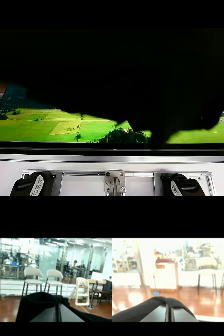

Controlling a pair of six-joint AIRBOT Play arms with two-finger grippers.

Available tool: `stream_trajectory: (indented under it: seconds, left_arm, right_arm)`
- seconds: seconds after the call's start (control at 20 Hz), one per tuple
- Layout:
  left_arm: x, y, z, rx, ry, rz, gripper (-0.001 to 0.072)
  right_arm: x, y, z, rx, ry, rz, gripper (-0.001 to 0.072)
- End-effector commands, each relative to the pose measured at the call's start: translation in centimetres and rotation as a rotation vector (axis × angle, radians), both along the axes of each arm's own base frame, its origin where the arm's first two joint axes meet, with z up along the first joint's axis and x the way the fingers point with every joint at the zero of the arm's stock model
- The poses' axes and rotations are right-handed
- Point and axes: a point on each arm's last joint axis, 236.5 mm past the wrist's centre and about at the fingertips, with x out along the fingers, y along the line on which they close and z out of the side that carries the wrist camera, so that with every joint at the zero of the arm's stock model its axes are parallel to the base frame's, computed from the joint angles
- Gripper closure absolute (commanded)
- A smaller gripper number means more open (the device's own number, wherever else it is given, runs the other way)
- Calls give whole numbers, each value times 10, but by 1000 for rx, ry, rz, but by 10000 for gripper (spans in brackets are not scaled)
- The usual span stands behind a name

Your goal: Fold the shirts.

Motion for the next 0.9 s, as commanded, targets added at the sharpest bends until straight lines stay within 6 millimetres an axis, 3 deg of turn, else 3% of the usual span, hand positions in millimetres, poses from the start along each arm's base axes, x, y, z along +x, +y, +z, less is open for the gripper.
stream_trajectory:
  seconds: [0.0, 0.15, 0.2, 0.3, 0.4, 0.5, 0.7, 0.85]
  left_arm:
    - [0, 10, -41, 42, 182, 72, 671]
    - [12, 27, -86, 62, 364, 134, 671]
    - [15, 28, -98, 66, 407, 134, 670]
    - [24, 30, -125, 68, 503, 124, 670]
    - [40, 34, -159, 53, 604, 113, 670]
    - [63, 41, -207, 22, 731, 101, 671]
    - [130, 66, -328, -102, 951, 117, 670]
    - [201, 89, -391, -244, 997, 150, 671]
  right_arm:
    - [-11, -18, -8, -58, 47, -88, 635]
    - [-1, -24, -27, -78, 128, -116, 634]
    - [4, -23, -42, -93, 189, -110, 634]
    - [16, -25, -84, -128, 368, -113, 634]
    - [33, -29, -142, -180, 602, -114, 634]
    - [62, -37, -197, -218, 792, -137, 634]
    - [171, -43, -295, -222, 917, -172, 634]
    - [276, -23, -339, -95, 814, -136, 634]
